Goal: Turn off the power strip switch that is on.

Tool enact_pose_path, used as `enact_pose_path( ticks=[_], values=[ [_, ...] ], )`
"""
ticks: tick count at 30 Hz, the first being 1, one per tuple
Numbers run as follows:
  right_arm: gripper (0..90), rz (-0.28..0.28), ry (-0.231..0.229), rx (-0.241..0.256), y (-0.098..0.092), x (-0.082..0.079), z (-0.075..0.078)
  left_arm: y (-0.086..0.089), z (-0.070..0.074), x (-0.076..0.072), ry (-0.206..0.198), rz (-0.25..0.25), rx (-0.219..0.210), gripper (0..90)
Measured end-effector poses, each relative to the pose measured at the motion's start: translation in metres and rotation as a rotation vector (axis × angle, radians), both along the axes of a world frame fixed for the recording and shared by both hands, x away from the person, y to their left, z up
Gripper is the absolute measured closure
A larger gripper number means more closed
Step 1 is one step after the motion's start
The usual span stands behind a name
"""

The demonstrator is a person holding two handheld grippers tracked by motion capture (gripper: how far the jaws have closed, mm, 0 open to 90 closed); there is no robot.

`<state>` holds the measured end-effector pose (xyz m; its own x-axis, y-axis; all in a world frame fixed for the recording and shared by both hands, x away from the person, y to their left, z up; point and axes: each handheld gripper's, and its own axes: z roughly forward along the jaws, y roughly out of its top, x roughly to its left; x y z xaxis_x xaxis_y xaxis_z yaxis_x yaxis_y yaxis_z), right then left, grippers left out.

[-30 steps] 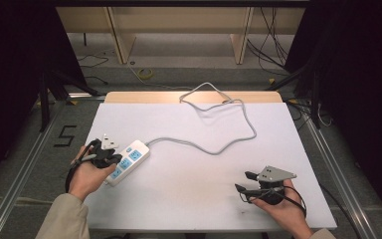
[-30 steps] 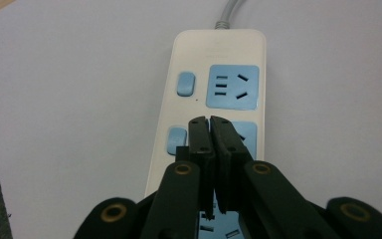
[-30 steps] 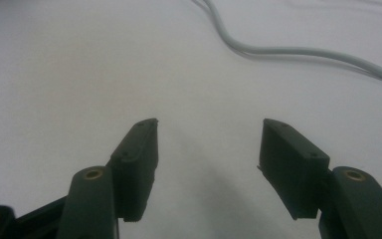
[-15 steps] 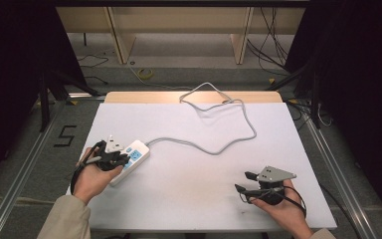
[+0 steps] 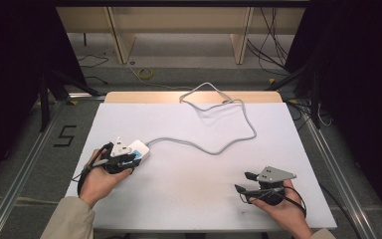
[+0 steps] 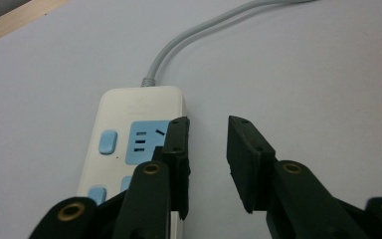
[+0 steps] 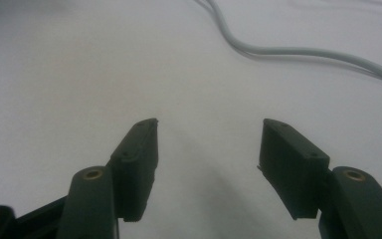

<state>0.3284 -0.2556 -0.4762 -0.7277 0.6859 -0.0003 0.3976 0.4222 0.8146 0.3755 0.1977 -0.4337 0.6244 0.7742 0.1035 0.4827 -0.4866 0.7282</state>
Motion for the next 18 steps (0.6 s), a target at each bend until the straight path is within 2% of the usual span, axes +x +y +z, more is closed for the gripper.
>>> enact_pose_path(
  ticks=[7, 10, 15, 18],
  values=[
    [41.2, 0.002, 0.001, 0.002, 0.000, 0.000, 0.000, -0.011, -0.003, -0.002, -0.009, -0.049, -0.023, 54.2],
    [41.2, 0.004, 0.002, 0.003, 0.000, 0.000, 0.000, -0.014, -0.004, -0.003, -0.011, -0.054, -0.028, 50.6],
    [41.2, 0.007, 0.003, 0.004, -0.001, -0.001, 0.000, -0.018, -0.004, -0.005, -0.023, -0.062, -0.067, 44.4],
    [41.2, 0.008, 0.004, 0.005, -0.001, -0.001, 0.000, -0.020, -0.006, -0.008, -0.042, -0.079, -0.075, 37.4]
  ],
)
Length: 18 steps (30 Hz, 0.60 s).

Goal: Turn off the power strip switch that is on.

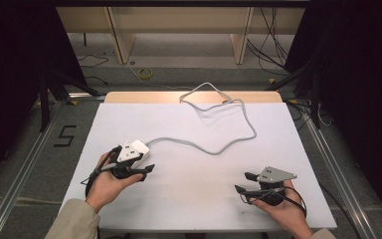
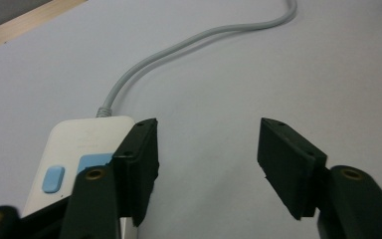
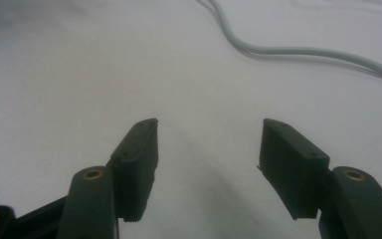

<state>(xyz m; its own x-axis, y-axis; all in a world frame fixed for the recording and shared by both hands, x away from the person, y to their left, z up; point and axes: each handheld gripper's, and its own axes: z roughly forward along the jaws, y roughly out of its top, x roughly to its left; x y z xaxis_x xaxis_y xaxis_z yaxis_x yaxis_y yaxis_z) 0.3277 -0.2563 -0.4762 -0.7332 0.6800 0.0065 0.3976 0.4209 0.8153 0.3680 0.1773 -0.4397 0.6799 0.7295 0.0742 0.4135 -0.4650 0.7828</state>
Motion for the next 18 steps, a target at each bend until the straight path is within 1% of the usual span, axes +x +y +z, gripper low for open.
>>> enact_pose_path(
  ticks=[2, 3, 8, 11, 13, 18],
  values=[
    [41.2, 0.000, 0.000, 0.001, 0.000, 0.000, 0.000, -0.001, -0.002, -0.002, -0.007, -0.014, 0.015, 33.6],
    [41.2, 0.000, 0.000, 0.002, 0.000, 0.000, 0.000, -0.001, -0.003, -0.003, -0.007, -0.014, 0.013, 32.5],
    [41.2, 0.000, 0.001, 0.005, -0.001, 0.000, 0.000, 0.000, -0.009, -0.009, -0.001, -0.033, -0.017, 29.7],
    [41.2, 0.001, 0.001, 0.005, -0.001, 0.000, 0.000, 0.002, -0.014, -0.014, -0.006, -0.038, -0.010, 28.5],
    [41.2, 0.002, 0.004, 0.005, -0.001, -0.001, 0.000, 0.005, -0.019, -0.017, -0.001, -0.041, -0.001, 27.6],
    [41.2, 0.001, 0.002, 0.005, 0.000, -0.001, 0.000, 0.010, -0.025, -0.025, -0.002, -0.030, 0.004, 26.7]
  ],
)
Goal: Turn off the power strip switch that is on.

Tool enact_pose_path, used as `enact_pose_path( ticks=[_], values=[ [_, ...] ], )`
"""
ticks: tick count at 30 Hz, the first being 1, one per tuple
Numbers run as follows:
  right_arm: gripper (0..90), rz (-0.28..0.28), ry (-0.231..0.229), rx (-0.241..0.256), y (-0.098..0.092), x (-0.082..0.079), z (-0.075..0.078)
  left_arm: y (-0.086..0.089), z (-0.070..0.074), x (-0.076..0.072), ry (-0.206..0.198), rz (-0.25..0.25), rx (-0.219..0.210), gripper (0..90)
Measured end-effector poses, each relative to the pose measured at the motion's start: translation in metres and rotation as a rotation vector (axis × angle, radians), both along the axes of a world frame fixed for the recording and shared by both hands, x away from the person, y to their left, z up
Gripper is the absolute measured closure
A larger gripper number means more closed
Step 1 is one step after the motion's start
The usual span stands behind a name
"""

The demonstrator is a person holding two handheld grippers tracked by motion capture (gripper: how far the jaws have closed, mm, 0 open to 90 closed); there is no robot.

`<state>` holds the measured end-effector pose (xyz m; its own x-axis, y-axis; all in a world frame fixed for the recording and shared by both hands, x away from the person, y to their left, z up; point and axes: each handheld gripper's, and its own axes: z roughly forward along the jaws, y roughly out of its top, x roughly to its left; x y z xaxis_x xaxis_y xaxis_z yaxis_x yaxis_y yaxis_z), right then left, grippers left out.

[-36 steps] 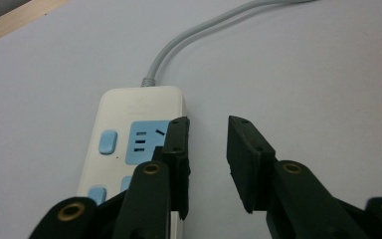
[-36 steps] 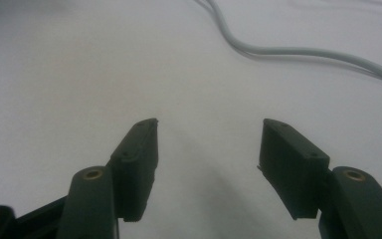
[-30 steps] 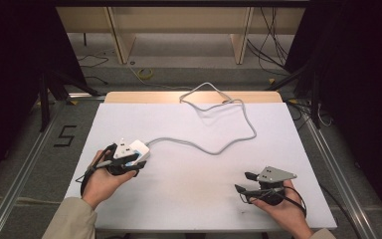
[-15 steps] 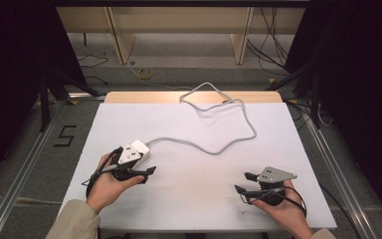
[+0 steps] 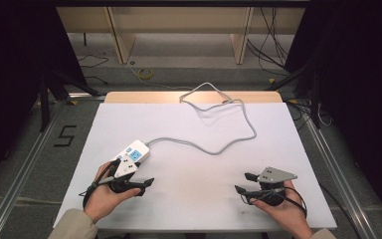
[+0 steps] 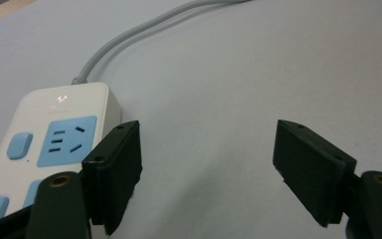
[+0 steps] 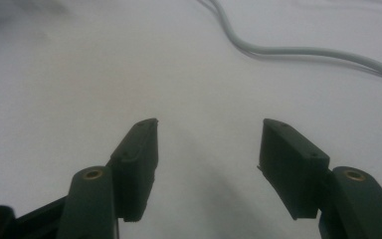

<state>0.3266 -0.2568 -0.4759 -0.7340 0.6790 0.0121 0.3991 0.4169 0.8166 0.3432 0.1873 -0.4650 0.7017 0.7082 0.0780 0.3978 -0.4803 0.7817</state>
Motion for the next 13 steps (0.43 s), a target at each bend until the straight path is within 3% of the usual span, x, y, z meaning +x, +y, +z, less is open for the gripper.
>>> enact_pose_path(
  ticks=[13],
  values=[
    [41.1, 0.003, -0.001, 0.001, -0.0001, 0.0001, 0.0001, 0.0006, -0.0007, -0.0028, -0.012, 0.016, 0.001, 25.6]
  ],
)
